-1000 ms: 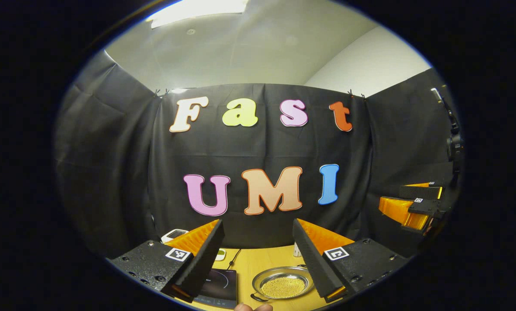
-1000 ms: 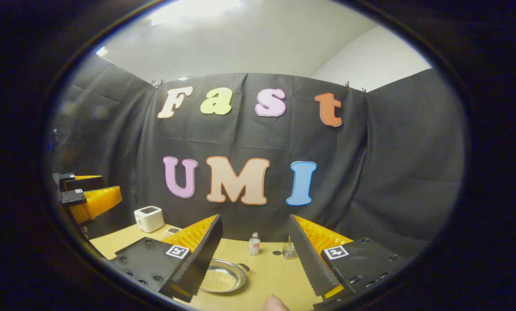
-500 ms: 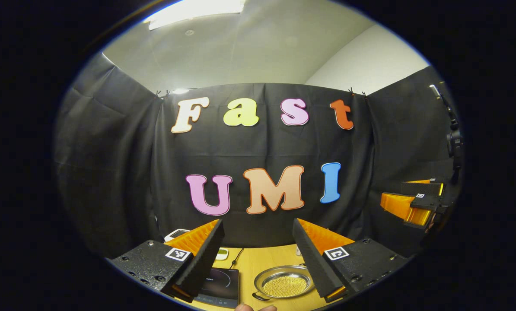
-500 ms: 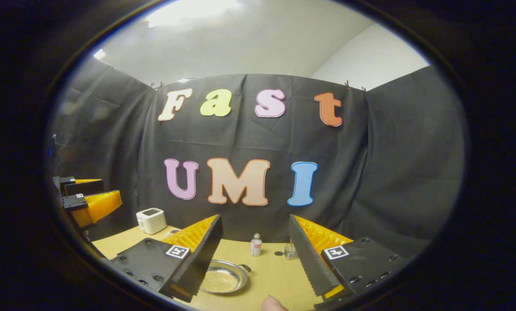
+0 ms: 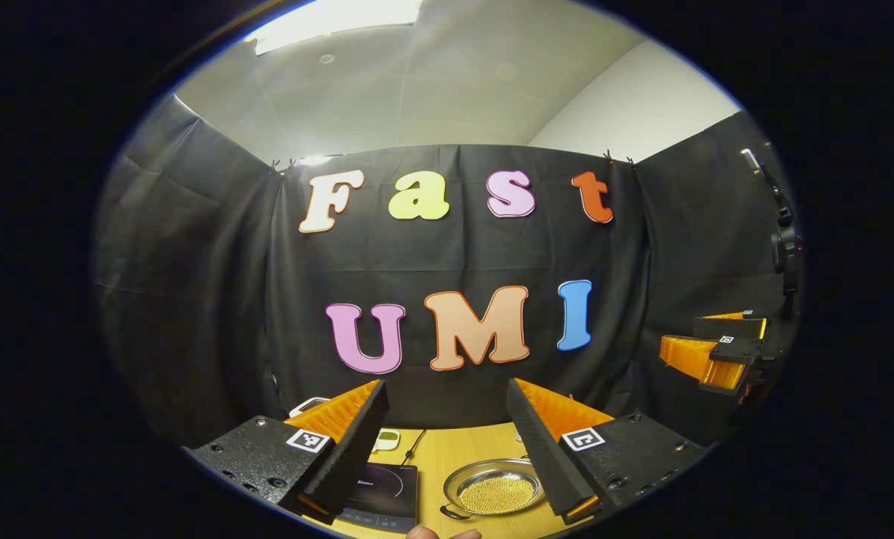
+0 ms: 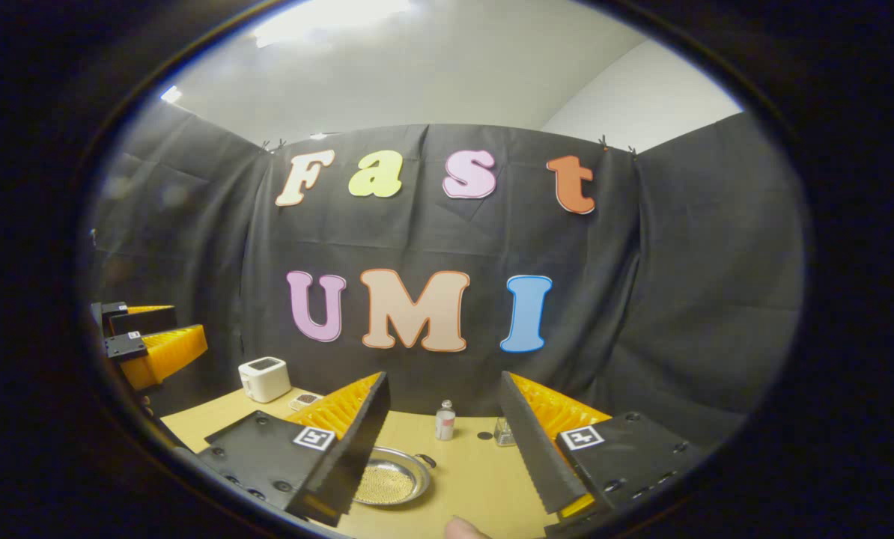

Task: First push the handle of the pot to place it horizontally, then grasp the pot with both hands and set it on the induction cooktop.

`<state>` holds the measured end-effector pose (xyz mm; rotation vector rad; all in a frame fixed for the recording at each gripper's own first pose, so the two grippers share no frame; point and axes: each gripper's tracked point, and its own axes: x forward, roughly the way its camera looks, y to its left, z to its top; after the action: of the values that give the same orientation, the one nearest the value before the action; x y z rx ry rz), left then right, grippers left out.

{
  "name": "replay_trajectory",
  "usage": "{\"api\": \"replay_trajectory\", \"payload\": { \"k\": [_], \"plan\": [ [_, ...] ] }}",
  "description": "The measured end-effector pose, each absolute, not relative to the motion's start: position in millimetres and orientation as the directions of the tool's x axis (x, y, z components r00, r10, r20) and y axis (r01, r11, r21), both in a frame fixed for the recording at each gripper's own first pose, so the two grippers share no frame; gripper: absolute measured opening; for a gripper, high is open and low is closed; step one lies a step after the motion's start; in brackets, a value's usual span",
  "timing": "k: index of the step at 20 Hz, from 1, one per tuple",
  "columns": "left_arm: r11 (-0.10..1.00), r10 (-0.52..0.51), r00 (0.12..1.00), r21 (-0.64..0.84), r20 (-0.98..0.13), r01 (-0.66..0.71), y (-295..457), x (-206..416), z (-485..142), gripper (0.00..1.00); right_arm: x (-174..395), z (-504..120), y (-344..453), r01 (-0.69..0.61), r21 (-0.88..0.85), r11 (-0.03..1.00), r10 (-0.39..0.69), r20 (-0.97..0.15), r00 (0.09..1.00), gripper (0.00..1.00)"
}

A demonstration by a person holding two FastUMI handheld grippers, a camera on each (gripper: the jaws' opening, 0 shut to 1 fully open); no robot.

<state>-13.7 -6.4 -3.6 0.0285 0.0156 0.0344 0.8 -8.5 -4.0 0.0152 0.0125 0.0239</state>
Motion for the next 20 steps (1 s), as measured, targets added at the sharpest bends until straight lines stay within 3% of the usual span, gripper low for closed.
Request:
{"api": "replay_trajectory", "payload": {
  "k": [3, 6, 7, 8, 9, 10, 20],
  "plan": [
    [0.998, 0.046, 0.999, 0.037, -0.021, -0.045, -5.4, -17.9, -5.7, 0.95, 3.6, -11.1, -10.2, -0.016, 0.002, 1.0, 0.016, -0.027, 1.0, 0.75],
    [0.998, 0.054, 0.998, 0.041, -0.021, -0.054, -7.7, -22.1, -5.4, 0.95, 4.4, -14.6, -13.8, -0.008, -0.004, 1.0, 0.008, -0.037, 0.999, 0.42],
    [0.997, 0.059, 0.998, 0.042, -0.02, -0.058, -7.9, -22.6, -5.3, 0.95, 6.3, -17.8, -16.0, -0.015, -0.003, 1.0, 0.015, -0.04, 0.999, 0.36],
    [0.997, 0.064, 0.998, 0.041, -0.02, -0.064, -8.4, -22.8, -4.5, 0.97, 7.8, -19.1, -15.8, -0.027, 0.005, 1.0, 0.027, -0.048, 0.998, 0.25],
    [0.997, 0.072, 0.997, 0.04, -0.023, -0.071, -9.4, -25.3, -6.5, 0.95, 9.2, -25.8, -11.5, -0.053, 0.026, 0.998, 0.055, -0.068, 0.996, 0.2],
    [0.996, 0.08, 0.997, 0.038, -0.025, -0.079, -9.2, -26.7, -6.9, 0.95, 8.3, -32.5, -4.4, -0.089, 0.051, 0.995, 0.094, -0.097, 0.991, 0.06],
    [0.987, 0.163, 0.983, 0.025, -0.085, -0.161, -2.7, -48.4, -27.0, 0.95, 15.3, -76.8, 8.2, -0.194, 0.092, 0.977, 0.207, -0.159, 0.965, 0.03]
  ]
}}
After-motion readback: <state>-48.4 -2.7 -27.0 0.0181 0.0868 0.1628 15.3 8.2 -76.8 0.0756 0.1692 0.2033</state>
